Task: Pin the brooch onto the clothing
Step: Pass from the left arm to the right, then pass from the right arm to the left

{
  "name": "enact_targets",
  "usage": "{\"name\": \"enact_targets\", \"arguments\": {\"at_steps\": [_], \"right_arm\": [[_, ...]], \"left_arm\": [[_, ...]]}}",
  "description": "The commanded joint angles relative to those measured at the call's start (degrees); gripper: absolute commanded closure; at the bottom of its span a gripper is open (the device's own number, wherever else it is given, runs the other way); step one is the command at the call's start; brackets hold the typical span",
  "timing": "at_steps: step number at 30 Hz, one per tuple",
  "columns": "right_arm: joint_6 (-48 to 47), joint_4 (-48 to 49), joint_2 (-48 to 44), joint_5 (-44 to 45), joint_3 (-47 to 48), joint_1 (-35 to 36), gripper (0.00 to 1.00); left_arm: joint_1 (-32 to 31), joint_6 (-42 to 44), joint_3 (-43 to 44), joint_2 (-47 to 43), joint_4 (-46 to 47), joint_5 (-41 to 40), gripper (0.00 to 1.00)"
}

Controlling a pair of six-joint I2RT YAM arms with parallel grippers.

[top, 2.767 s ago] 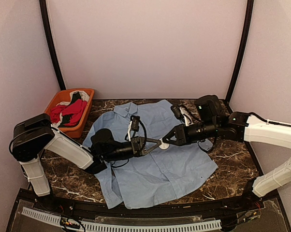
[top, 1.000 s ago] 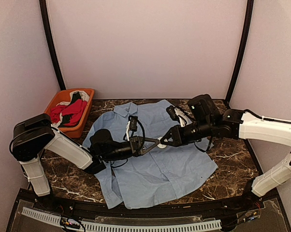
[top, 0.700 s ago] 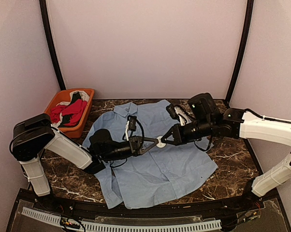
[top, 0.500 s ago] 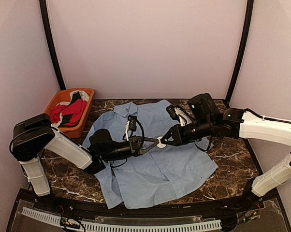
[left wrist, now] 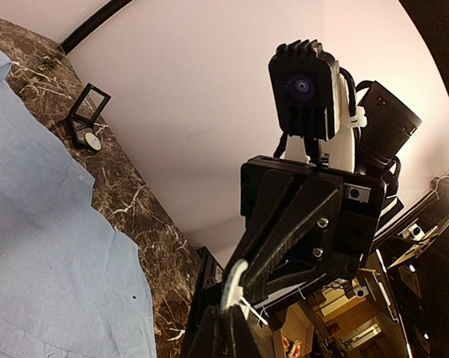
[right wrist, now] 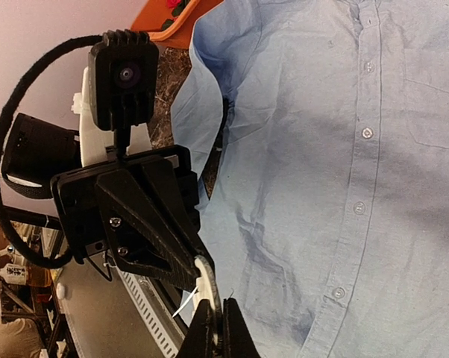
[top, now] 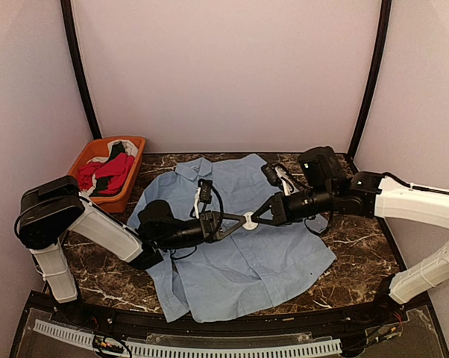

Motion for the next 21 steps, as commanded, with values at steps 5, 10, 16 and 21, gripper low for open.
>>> {"name": "enact_targets", "arguments": {"at_steps": [5, 10, 16, 21], "right_arm": [[1.8, 3.3, -0.1, -1.9, -1.2, -0.4, 1.00], [1.7, -1.5, -0.5, 4.7, 0.3, -0.4, 1.00], [2.4, -9.1, 0.5, 16.6, 4.0, -0.3, 1.00], [3.8, -14.6, 5.9, 23.9, 7.8, 0.3, 1.00]], "left_arm": [[0.0, 0.0, -0.9, -1.4, 2.7, -0.8, 0.90], [0.4, 0.1, -2.8, -2.6, 2.8, -2.0, 0.62], [1.2, 4.9, -5.5, -8.0, -6.6, -7.3, 0.48], [0.0, 19.8, 1.4, -16.2, -37.8, -16.7, 0.46]]}}
